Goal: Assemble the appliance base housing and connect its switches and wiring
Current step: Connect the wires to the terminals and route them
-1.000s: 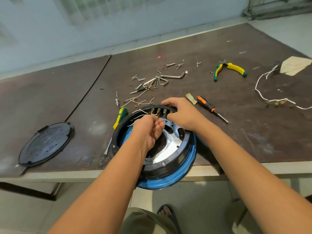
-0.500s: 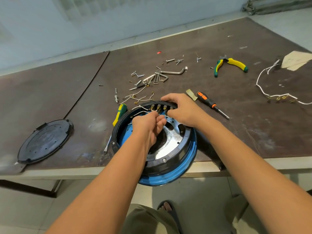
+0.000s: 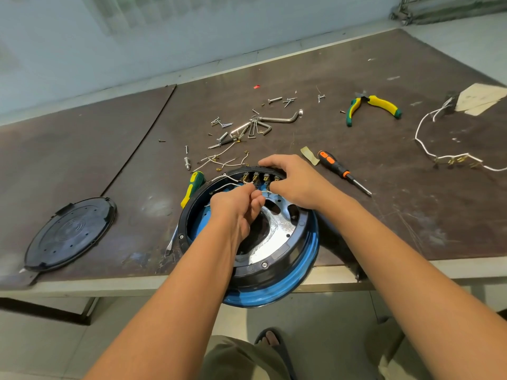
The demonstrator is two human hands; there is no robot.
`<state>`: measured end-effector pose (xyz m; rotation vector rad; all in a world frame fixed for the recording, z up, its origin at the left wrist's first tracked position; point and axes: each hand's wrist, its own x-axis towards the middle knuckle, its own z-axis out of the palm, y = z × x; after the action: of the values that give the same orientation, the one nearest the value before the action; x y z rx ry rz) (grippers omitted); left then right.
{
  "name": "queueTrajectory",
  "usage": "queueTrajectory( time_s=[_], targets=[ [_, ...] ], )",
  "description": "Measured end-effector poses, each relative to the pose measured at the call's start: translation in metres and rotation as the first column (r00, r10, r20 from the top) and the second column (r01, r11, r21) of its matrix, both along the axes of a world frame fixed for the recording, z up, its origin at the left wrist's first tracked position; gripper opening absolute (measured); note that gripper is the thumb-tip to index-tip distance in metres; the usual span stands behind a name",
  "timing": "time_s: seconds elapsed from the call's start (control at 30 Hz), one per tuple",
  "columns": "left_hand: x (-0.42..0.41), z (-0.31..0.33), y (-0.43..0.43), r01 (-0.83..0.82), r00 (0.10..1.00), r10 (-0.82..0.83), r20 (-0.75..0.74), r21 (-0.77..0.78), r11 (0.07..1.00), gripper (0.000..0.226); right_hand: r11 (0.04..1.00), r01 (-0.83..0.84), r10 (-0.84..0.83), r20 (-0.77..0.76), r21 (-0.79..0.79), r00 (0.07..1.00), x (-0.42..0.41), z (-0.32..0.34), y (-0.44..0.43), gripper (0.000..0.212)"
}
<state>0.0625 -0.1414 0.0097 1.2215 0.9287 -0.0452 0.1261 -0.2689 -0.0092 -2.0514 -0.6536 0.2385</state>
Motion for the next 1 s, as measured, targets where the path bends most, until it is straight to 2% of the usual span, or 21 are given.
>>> queueTrajectory(
  time_s=[0.77, 0.93, 1.0],
  targets=[
    [-0.0010, -0.0018, -0.0010, 0.044, 0.999, -0.042, -0.020, 0.098, 0.994, 0.014, 0.999, -0.048, 0.048, -0.008, -0.006, 0.999, -0.0023, 0.0034, -0.0019, 0.052],
    [0.0001, -0.0024, -0.0014, 0.048, 0.999, -0.047, -0.013, 0.099, 0.994, 0.017, 0.998, -0.051, 0.051, -0.008, -0.026, 0.999, -0.0033, 0.0053, -0.0032, 0.075],
    [0.0005, -0.0027, -0.0012, 0.046, 0.999, -0.045, -0.012, 0.102, 0.994, 0.016, 0.997, -0.063, 0.063, 0.003, -0.038, 0.998, -0.0031, 0.0059, -0.0030, 0.078]
  ],
)
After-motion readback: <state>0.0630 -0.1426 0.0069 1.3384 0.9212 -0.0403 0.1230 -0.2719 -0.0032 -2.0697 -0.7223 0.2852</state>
